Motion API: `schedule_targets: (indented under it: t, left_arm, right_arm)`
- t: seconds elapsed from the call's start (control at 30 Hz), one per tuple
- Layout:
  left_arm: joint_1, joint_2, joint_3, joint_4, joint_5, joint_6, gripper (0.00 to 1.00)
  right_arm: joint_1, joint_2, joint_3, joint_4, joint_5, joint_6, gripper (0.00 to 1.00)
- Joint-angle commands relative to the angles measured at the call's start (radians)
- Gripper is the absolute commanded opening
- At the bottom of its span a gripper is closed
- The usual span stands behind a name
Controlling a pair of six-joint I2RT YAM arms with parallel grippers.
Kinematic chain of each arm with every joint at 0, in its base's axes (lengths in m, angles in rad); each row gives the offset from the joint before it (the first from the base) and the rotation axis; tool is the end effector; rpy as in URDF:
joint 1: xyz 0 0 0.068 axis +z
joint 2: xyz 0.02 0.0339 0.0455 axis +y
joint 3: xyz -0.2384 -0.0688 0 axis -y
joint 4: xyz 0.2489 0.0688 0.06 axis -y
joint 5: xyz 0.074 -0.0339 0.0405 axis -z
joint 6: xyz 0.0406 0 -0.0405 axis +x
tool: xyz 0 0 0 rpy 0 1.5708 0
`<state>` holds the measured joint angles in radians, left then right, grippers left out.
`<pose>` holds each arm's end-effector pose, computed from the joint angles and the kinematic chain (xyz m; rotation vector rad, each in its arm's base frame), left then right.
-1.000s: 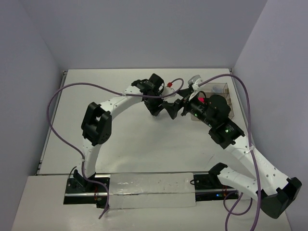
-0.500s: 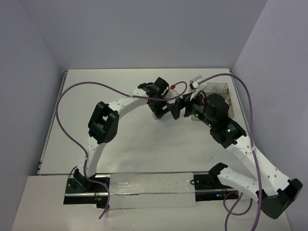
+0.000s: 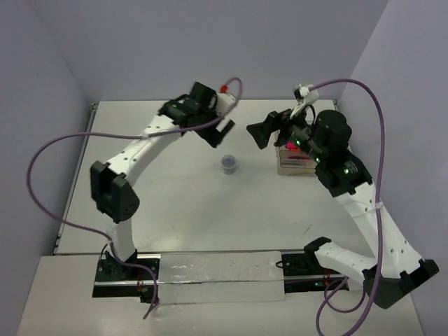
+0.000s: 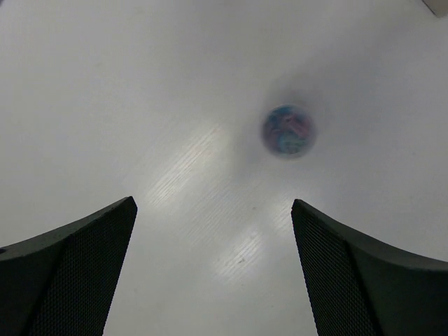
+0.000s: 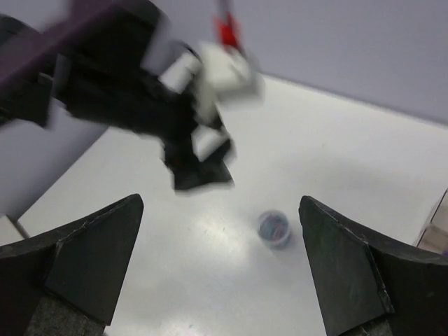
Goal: Sort the stationery into containers
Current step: Pick up the stationery from the center of the board.
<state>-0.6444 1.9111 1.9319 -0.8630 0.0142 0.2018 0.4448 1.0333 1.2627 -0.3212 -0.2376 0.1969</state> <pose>0.3382 -0.2548 0.3179 1.0016 2.2082 -0.2197 0.2122 0.1117 0.4229 -0.3928 1.6597 0.6798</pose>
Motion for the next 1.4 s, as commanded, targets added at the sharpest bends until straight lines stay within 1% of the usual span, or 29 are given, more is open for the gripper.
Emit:
schedule_targets:
  t: [0.0, 0.03, 0.1, 0.13, 0.2, 0.27, 0.33, 0.37, 0.47, 0.57, 0.67, 0.73, 0.87, 0.97, 1.03, 1.07, 1.1, 1.13, 1.17, 1.2, 1.27, 1.37]
  left_arm:
    - [0.298, -0.158, -0.133, -0.084, 0.028, -0.122, 0.99]
    - [0.36, -0.205, -0.204, -0.069, 0.058, -0.129, 0.99]
    - [0.474, -0.31, -0.309, -0.022, 0.079, -0.122, 0.99]
    - [0.501, -0.386, -0.34, 0.009, 0.081, -0.117, 0.99]
    - [0.544, -0.456, -0.386, 0.031, 0.082, -0.111, 0.99]
    - [0.59, -0.53, -0.45, 0.033, 0.073, -0.099, 0.99]
    - [0.624, -0.587, -0.494, 0.037, 0.065, -0.098, 0.99]
    - [0.635, -0.593, -0.499, 0.038, 0.064, -0.097, 0.99]
    - [0.676, -0.683, -0.586, 0.068, 0.087, -0.101, 0.99]
    - [0.698, -0.725, -0.638, 0.084, 0.112, -0.103, 0.99]
    - [0.72, -0.736, -0.654, 0.089, 0.131, -0.101, 0.99]
    - [0.733, -0.733, -0.651, 0.082, 0.153, -0.104, 0.99]
    - [0.744, -0.727, -0.64, 0.078, 0.197, -0.108, 0.99]
    - [0.75, -0.726, -0.642, 0.074, 0.215, -0.107, 0.99]
    - [0.753, -0.731, -0.648, 0.079, 0.223, -0.108, 0.99]
    - [0.753, -0.731, -0.649, 0.079, 0.224, -0.108, 0.99]
    - [0.758, -0.734, -0.649, 0.079, 0.227, -0.107, 0.99]
    - [0.759, -0.736, -0.649, 0.075, 0.229, -0.103, 0.99]
    - [0.759, -0.737, -0.648, 0.073, 0.231, -0.101, 0.99]
    - [0.76, -0.739, -0.648, 0.072, 0.231, -0.101, 0.99]
    - [0.762, -0.742, -0.646, 0.07, 0.231, -0.097, 0.99]
    - [0.762, -0.741, -0.643, 0.073, 0.237, -0.099, 0.99]
  right_arm:
    - [-0.001, 0.258, 0.148, -0.208, 0.017, 0.044, 1.0]
    - [0.003, 0.328, 0.171, -0.247, 0.018, 0.039, 1.0]
    - [0.025, 0.436, 0.196, -0.286, 0.071, 0.028, 1.0]
    - [0.049, 0.506, 0.213, -0.305, 0.099, 0.019, 1.0]
    - [0.067, 0.574, 0.238, -0.32, 0.15, 0.004, 1.0]
    - [0.11, 0.663, 0.28, -0.334, 0.146, -0.016, 1.0]
    - [0.12, 0.748, 0.331, -0.354, 0.133, -0.019, 1.0]
    - [0.126, 0.758, 0.337, -0.357, 0.132, -0.019, 1.0]
    - [0.146, 0.899, 0.426, -0.412, 0.155, -0.03, 1.0]
    - [0.149, 0.964, 0.458, -0.423, 0.153, -0.024, 1.0]
    - [0.156, 0.994, 0.463, -0.412, 0.185, -0.027, 1.0]
    - [0.158, 1.043, 0.488, -0.44, 0.266, -0.03, 1.0]
    - [0.169, 1.084, 0.53, -0.47, 0.352, -0.039, 1.0]
    - [0.175, 1.086, 0.519, -0.456, 0.365, -0.048, 0.98]
    - [0.175, 1.102, 0.52, -0.452, 0.329, -0.047, 0.92]
    - [0.175, 1.102, 0.52, -0.452, 0.328, -0.047, 0.86]
    - [0.176, 1.109, 0.52, -0.453, 0.322, -0.045, 0.75]
    - [0.175, 1.11, 0.519, -0.455, 0.318, -0.044, 0.59]
    - [0.175, 1.109, 0.517, -0.454, 0.317, -0.043, 0.48]
    - [0.175, 1.105, 0.517, -0.455, 0.315, -0.044, 0.41]
    - [0.175, 1.091, 0.522, -0.464, 0.307, -0.048, 0.19]
    - [0.171, 1.036, 0.524, -0.469, 0.311, -0.061, 0.01]
